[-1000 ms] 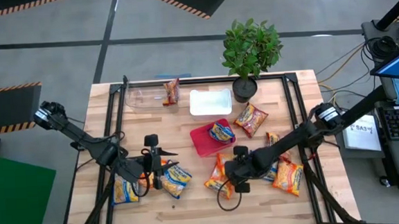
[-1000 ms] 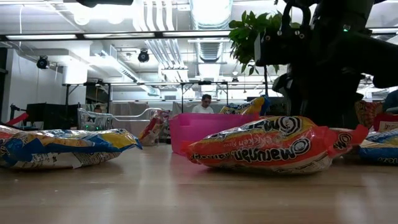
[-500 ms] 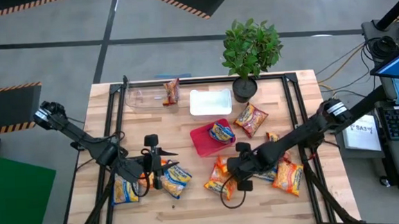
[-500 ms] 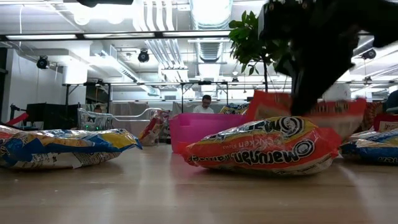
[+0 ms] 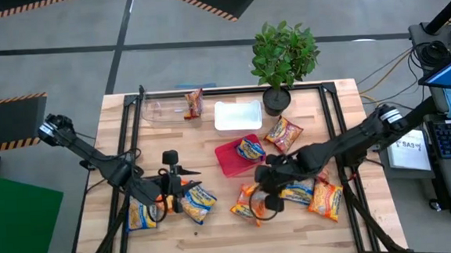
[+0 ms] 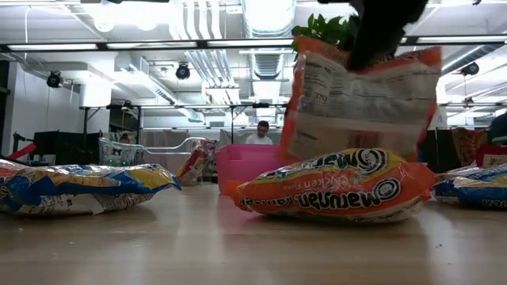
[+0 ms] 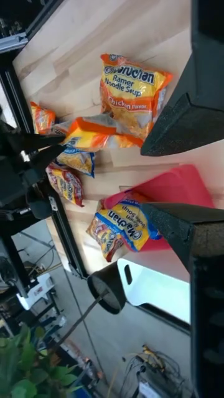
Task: Sort Maruchan noodles
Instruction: Put the orange noodle pack into the white bin
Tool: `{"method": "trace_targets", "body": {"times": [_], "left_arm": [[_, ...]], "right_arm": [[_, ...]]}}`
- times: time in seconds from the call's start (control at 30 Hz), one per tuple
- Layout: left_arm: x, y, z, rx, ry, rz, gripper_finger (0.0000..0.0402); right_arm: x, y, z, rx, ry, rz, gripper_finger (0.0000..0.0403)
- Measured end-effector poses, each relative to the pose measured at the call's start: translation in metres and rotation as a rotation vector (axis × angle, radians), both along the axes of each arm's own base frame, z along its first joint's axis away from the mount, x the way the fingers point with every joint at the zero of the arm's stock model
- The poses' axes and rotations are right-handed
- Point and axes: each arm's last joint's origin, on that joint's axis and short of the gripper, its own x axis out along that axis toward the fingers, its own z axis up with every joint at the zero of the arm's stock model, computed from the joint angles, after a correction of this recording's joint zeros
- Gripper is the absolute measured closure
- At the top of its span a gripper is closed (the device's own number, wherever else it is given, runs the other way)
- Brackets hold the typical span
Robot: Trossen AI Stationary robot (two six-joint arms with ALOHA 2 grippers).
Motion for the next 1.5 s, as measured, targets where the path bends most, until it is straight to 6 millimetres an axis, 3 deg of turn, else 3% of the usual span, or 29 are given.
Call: {"method": "trace_targets", "body": {"times": [0.4,0.53,0.77,0.9,1.07,1.3,1.5], "left_arm": [[-0.011,0.006,-0.002,0.066,0.009,-0.047,0.0303],[-0.016,0.01,-0.006,0.055,0.002,-0.047,0.0314],[-0.022,0.014,-0.009,0.021,-0.047,-0.046,0.0325],[-0.024,0.015,-0.008,0.009,-0.059,-0.044,0.0326],[-0.023,0.015,-0.008,-0.004,-0.059,-0.038,0.0326],[-0.023,0.016,-0.008,0.024,-0.059,-0.028,0.0326],[-0.024,0.016,-0.008,0.026,-0.06,-0.027,0.0326]], "right_arm": [[0.009,-0.017,0.052,0.069,-0.152,-0.049,0.0394],[0.009,-0.017,0.055,0.066,-0.162,-0.037,0.0394],[0.005,-0.015,0.041,0.081,-0.079,-0.08,0.0387],[0.004,-0.016,0.037,0.068,-0.05,-0.08,0.0346],[0.003,-0.012,0.037,0.029,-0.065,-0.026,0.026],[0.004,0.011,0.018,-0.088,-0.019,0.077,0.0148],[0.012,0.03,-0.011,-0.108,0.075,0.088,0.0118]]}}
